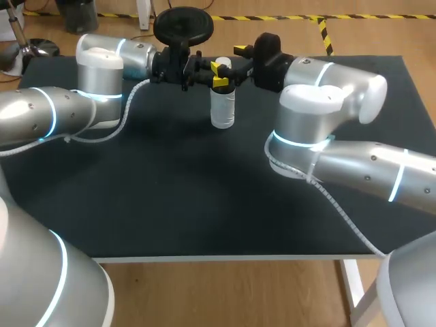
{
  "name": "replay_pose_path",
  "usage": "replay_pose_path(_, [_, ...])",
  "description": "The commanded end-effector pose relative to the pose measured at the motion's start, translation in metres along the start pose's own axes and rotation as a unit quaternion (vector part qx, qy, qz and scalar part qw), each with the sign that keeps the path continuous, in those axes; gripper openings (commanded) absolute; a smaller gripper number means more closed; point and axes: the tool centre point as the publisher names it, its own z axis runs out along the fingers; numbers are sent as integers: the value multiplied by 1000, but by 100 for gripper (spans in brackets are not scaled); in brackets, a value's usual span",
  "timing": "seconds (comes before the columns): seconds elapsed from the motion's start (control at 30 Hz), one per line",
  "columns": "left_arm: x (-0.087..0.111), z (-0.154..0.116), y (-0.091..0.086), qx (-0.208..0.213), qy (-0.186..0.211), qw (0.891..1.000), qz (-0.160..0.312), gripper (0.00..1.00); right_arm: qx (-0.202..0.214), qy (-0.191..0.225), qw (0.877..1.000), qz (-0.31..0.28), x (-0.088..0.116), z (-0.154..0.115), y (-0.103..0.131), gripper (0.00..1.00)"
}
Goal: Unscrew the bottle cap
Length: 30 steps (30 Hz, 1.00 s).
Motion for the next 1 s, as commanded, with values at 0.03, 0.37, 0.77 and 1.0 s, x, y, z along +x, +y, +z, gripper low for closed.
replay_pose_path(0.03, [-2,0,1,0,2,1000,-1,0,-3,0,1000,0,-3,8,-2,100])
replay_pose_path(0.37, [-2,0,1,0,2,1000,-1,0,-5,5,1000,0,-4,16,-2,100])
replay_pose_path(0.77, [-2,0,1,0,2,1000,-1,0,-6,7,1000,0,-5,16,-2,47])
replay_pose_path(1.0, [-2,0,1,0,2,1000,-1,0,-6,6,1000,2,-8,18,-2,19])
